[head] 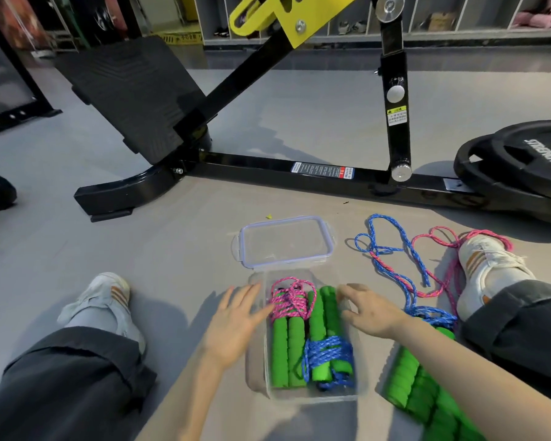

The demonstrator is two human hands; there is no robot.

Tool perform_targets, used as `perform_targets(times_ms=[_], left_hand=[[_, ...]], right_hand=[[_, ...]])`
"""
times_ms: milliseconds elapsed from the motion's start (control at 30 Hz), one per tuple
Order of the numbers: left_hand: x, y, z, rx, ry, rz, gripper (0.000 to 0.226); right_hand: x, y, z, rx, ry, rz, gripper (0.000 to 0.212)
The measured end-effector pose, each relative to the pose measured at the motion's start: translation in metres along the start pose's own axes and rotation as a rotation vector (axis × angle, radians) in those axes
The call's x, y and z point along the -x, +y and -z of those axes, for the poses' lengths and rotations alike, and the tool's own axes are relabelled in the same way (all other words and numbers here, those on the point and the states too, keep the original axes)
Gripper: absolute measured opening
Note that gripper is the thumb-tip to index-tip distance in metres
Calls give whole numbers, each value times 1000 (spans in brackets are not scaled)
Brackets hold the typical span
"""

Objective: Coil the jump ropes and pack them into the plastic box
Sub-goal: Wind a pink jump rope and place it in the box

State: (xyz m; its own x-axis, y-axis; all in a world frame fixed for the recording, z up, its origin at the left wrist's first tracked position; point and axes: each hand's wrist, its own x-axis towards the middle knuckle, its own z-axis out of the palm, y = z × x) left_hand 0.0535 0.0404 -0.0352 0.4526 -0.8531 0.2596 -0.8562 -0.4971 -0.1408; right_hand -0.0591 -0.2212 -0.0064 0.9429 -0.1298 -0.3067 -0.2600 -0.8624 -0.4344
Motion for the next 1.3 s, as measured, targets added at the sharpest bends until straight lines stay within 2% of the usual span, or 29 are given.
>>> perform_targets(times_ms=[100, 200, 333, 467, 567, 667, 700, 733, 800, 900, 1000, 1133, 1167, 1233, 1300], left_hand=[[5, 7, 3, -9, -160, -25, 56], [12, 10, 4, -20, -159, -12, 49], [15, 17, 8, -61, -134, -25, 44], [15, 38, 7, 3, -93, 77, 39], [10, 59, 9, 102, -126, 156, 44], [4, 71, 11, 121, -121, 147, 38], [2, 71, 10, 136, -118, 142, 36], [0, 68, 11, 161, -141, 152, 41], [-6, 58, 11, 163, -219, 183, 66], [-17, 44, 14, 139, -322, 131, 97], [-23, 43, 13, 204, -463, 159, 103], [-24, 55, 6, 258, -494, 304, 102], [-25, 56, 4, 250, -505, 315, 102], [-31, 56, 1, 231, -525, 333, 103], [-37, 55, 0, 218, -542, 337, 104]], right_hand=[[-6, -9, -2, 15, -11, 46, 42], [-7, -11, -6, 64, 24, 45, 55], [0, -9, -5, 117, 105, 80, 55], [4, -10, -1, 234, 201, 90, 50], [9, -13, -4, 315, 130, 103, 54], [18, -17, -13, 333, 17, 171, 100], [22, -17, -17, 341, -12, 187, 106], [24, -17, -20, 376, -46, 214, 105], [28, -15, -25, 478, -50, 259, 94], [19, -1, -33, 510, -156, 126, 75], [7, 10, -30, 545, -143, 208, 69], [-5, 12, -16, 670, -131, 206, 87], [-7, 11, -14, 656, -185, 235, 96], [-15, 13, -18, 563, -142, 321, 105], [-21, 11, -20, 571, -142, 296, 90]])
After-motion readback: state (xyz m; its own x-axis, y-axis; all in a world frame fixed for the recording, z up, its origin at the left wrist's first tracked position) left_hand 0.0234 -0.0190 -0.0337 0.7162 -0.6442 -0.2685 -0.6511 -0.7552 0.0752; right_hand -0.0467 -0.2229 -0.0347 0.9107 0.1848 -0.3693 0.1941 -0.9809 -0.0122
